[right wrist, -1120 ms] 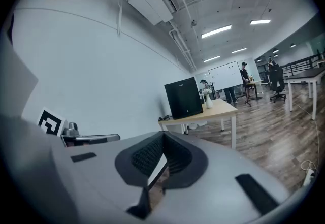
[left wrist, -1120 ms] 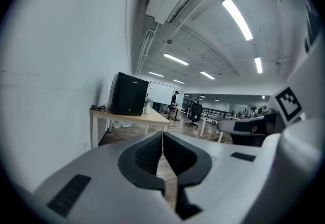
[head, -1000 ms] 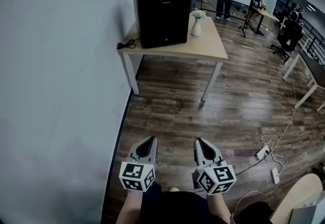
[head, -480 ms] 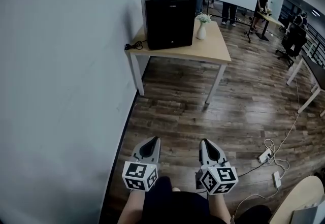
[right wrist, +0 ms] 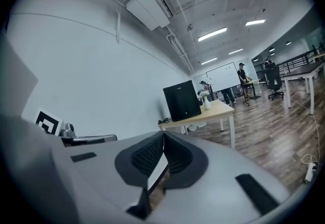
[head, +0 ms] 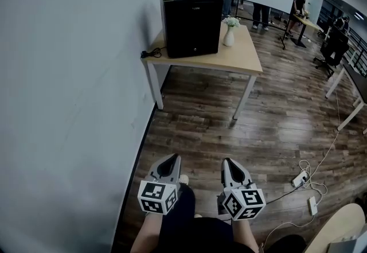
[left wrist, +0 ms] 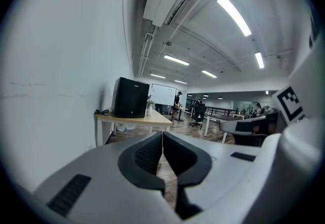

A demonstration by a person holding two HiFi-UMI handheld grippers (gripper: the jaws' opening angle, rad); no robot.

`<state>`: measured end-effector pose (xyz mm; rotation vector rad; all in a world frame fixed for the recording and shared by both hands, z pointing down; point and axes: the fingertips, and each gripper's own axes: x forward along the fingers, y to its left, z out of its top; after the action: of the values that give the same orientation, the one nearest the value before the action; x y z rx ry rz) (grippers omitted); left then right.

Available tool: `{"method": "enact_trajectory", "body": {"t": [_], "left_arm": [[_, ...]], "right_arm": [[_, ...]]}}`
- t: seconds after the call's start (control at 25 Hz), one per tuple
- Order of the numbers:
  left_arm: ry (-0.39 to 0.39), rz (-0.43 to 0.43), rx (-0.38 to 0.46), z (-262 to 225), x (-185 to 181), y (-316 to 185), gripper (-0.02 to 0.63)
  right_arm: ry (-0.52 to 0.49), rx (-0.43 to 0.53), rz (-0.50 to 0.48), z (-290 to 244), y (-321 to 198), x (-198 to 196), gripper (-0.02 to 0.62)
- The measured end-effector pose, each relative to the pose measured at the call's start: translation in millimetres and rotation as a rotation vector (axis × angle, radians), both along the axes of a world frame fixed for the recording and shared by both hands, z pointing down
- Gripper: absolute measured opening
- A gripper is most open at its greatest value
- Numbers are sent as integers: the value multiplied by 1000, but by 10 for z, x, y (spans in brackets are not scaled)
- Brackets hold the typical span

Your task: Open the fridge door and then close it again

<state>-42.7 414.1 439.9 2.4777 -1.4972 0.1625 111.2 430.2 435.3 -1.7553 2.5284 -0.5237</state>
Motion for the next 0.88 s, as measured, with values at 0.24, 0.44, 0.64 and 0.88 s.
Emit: {"method": "enact_trajectory", "body": {"t": [0.24,0.44,0.64,0.88], "left_arm": [[-1,12,-4,-12,28,-442,6],[8,28,-15,-25,36,-938,6],[11,35,-22,0,8,-1435,6],[20,43,-34,40,-31,-1981,6]], "right_arm": [[1,0,9,-16,-410,18,-9],[-4,-23,30,5,-866,29,-9],[6,-26,41,6,-1343,17,-9],[28,-43,31,48,-1918,-65,-9]]}}
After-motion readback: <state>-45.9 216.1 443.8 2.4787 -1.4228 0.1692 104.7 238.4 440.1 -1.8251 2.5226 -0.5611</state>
